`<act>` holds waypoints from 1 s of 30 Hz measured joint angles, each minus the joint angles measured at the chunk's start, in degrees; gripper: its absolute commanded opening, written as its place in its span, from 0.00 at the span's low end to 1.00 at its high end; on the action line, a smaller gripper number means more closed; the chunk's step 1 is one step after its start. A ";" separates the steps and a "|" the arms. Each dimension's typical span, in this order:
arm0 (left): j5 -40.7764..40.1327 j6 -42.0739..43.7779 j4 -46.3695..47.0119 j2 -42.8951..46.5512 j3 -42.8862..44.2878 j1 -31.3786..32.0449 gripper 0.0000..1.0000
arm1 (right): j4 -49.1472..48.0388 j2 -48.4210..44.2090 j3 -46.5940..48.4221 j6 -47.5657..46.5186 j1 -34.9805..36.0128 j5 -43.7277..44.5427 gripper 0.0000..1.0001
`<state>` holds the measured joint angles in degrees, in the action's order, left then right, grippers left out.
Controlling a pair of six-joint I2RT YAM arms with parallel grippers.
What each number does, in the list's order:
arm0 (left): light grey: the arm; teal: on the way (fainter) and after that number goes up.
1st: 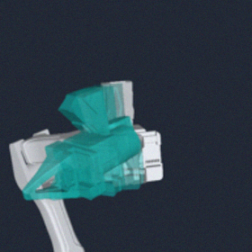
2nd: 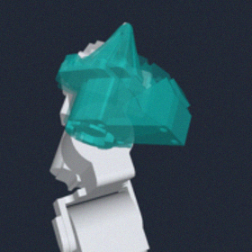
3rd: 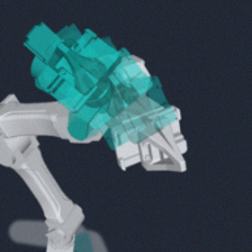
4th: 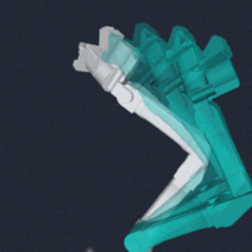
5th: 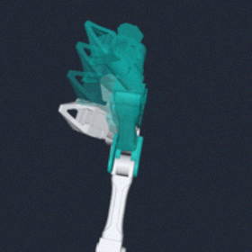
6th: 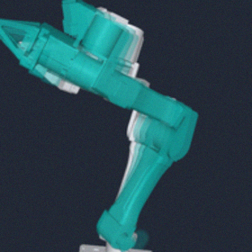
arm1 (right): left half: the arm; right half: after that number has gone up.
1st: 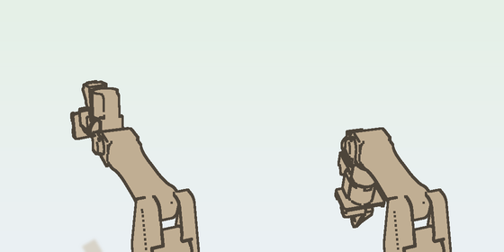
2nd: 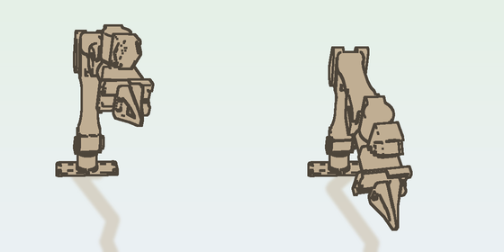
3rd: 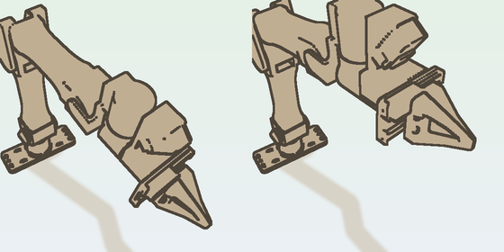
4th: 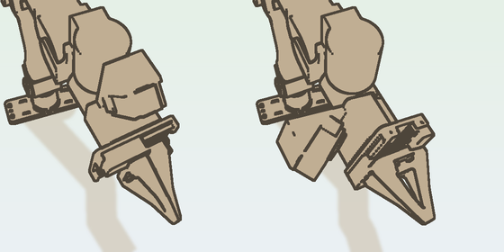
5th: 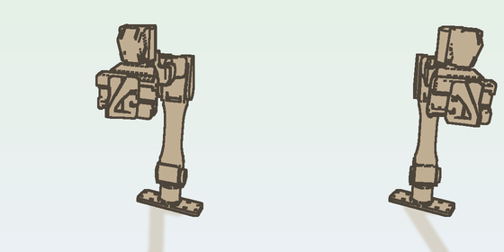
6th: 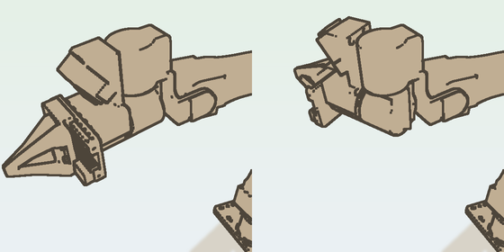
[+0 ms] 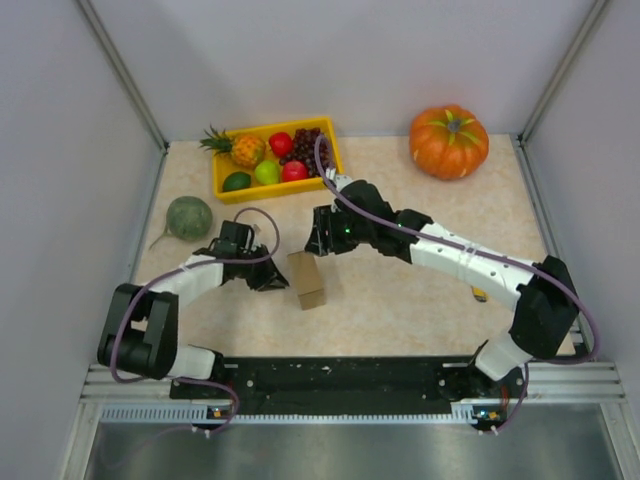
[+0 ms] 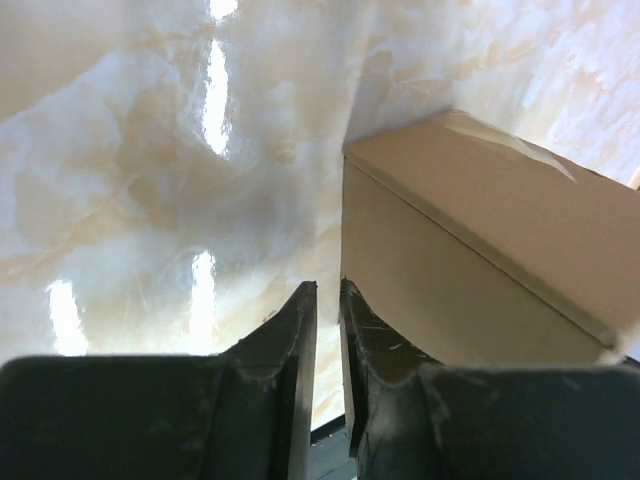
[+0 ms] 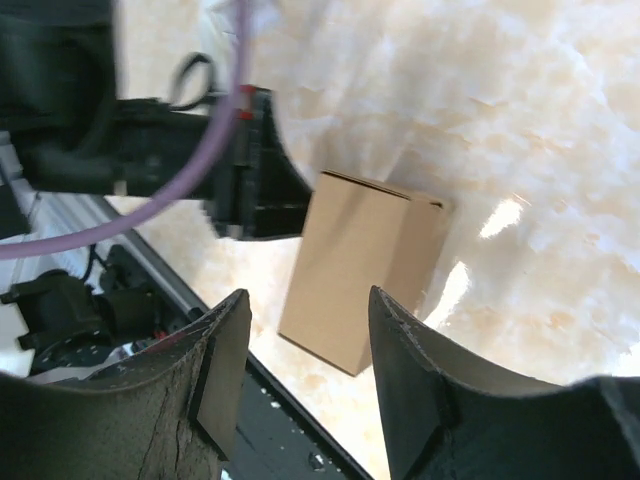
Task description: Unpack the express box
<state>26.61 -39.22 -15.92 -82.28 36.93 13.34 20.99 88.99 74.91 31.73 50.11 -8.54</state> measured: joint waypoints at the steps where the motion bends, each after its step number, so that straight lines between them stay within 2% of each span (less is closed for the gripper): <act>1: -1.03 0.11 -0.98 1.53 0.02 0.00 0.28 | 0.02 -0.04 -0.48 0.28 -0.02 0.70 0.50; 3: -2.75 0.31 -2.60 5.68 0.04 -0.07 0.35 | 0.26 -0.02 -1.97 0.92 -0.02 2.08 0.50; 5: -3.80 0.57 -3.89 10.05 0.44 -0.11 0.50 | 1.40 -0.02 -3.37 1.49 -0.02 3.02 0.50; 8: -4.26 0.76 -4.37 16.17 1.25 -0.13 0.57 | 2.51 0.31 -4.48 2.05 -0.02 3.80 0.50; 12: -2.89 0.28 -3.65 21.09 1.42 -0.13 0.59 | 2.40 2.01 -4.50 1.95 -0.02 2.89 0.48; 16: 0.63 -0.70 -0.50 21.24 0.72 -0.13 0.59 | 2.16 5.64 -4.46 1.33 -0.02 -0.35 0.45; 19: 3.15 -1.57 1.40 19.63 -0.09 -0.13 0.52 | 2.05 8.41 -4.37 1.27 -0.02 -2.38 0.42; 20: 3.54 -1.70 1.46 18.99 -0.11 -0.13 0.46 | 1.42 9.05 -4.24 1.36 -0.17 -3.74 0.42; 21: 3.91 -1.81 1.53 18.25 -0.15 -0.13 0.34 | 1.20 9.18 -4.00 1.33 -0.15 -4.20 0.41; 25: 3.52 -2.10 0.94 17.09 -0.35 -0.13 0.20 | 0.85 9.35 -3.45 0.96 0.04 -5.18 0.40; 30: 1.84 -2.43 -0.24 16.52 -0.33 -0.15 0.18 | 0.92 9.79 -2.36 0.94 0.22 -5.97 0.39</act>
<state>28.45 -41.65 -16.16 -65.76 36.60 13.19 21.91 98.78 72.55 32.67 50.33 -14.50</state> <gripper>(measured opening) 0.194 0.399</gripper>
